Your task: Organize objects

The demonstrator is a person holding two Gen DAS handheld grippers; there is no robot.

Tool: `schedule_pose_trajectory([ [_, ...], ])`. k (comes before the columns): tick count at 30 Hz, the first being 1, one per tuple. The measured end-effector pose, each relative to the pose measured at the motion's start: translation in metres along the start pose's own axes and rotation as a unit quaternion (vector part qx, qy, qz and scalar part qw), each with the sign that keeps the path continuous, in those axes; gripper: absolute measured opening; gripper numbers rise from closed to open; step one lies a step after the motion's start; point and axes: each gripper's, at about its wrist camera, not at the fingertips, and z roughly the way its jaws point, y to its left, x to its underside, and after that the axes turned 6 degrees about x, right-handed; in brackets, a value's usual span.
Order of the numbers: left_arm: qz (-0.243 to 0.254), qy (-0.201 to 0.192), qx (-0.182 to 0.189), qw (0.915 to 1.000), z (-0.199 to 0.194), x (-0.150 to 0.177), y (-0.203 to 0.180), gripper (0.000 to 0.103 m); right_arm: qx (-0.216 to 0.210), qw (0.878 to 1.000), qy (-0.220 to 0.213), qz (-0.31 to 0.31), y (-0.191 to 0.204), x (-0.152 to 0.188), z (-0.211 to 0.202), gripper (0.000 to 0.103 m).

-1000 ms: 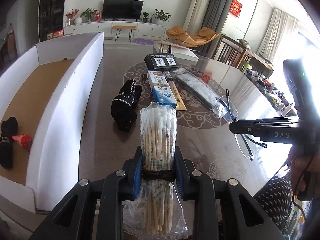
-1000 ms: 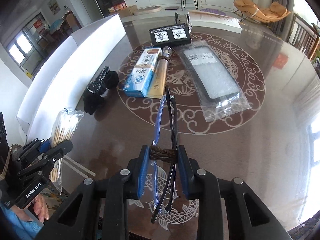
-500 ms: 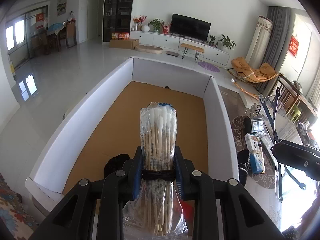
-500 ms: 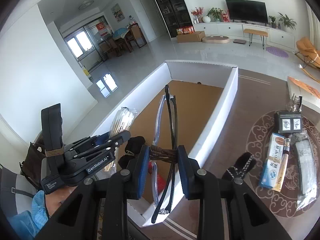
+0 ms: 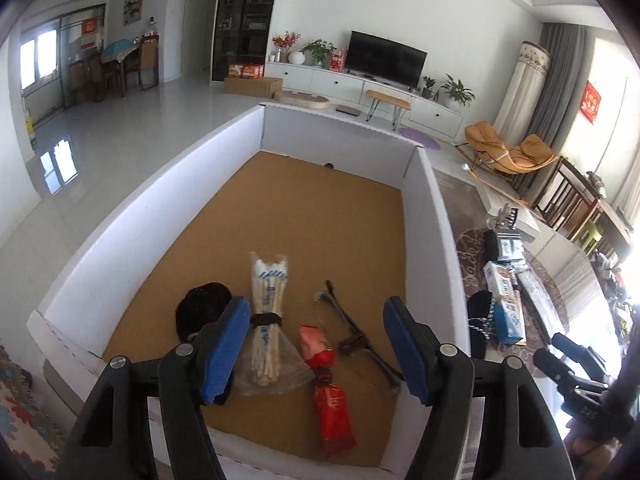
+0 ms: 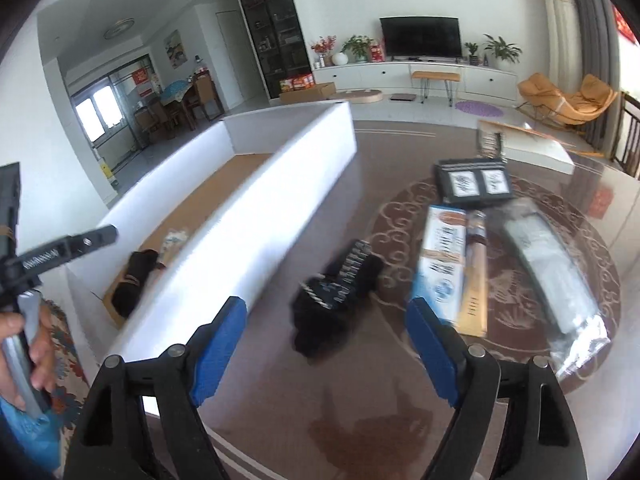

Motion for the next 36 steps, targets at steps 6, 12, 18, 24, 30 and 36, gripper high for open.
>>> schedule_pose_trajectory([
  [6,0.089,0.02,0.127,0.9876,-0.01,0.037,-0.109,0.074,0.138,0.987,0.049,0.071,-0.122,0.065,-0.005,0.083],
  [12,0.164,0.106,0.146,0.9697,0.049,0.108,-0.195,0.083,0.182,0.973,0.04,0.137,-0.168,0.082,-0.022,0.083],
  [18,0.169,0.132,0.124,0.9689,0.096,0.135,-0.226,0.083,0.201,0.97,0.045,0.13,-0.164,0.089,-0.02,0.083],
  [24,0.195,0.117,0.081,0.9705,0.111,0.137,-0.233,0.083,0.195,0.972,0.054,0.117,-0.16,0.09,-0.014,0.086],
  [30,0.205,0.111,0.068,0.9701,0.118,0.14,-0.232,0.083,0.191,0.974,0.059,0.108,-0.157,0.089,-0.01,0.092],
  [36,0.215,0.108,0.07,0.9682,0.121,0.141,-0.237,0.094,0.19,0.975,0.076,0.091,-0.152,0.088,-0.003,0.103],
])
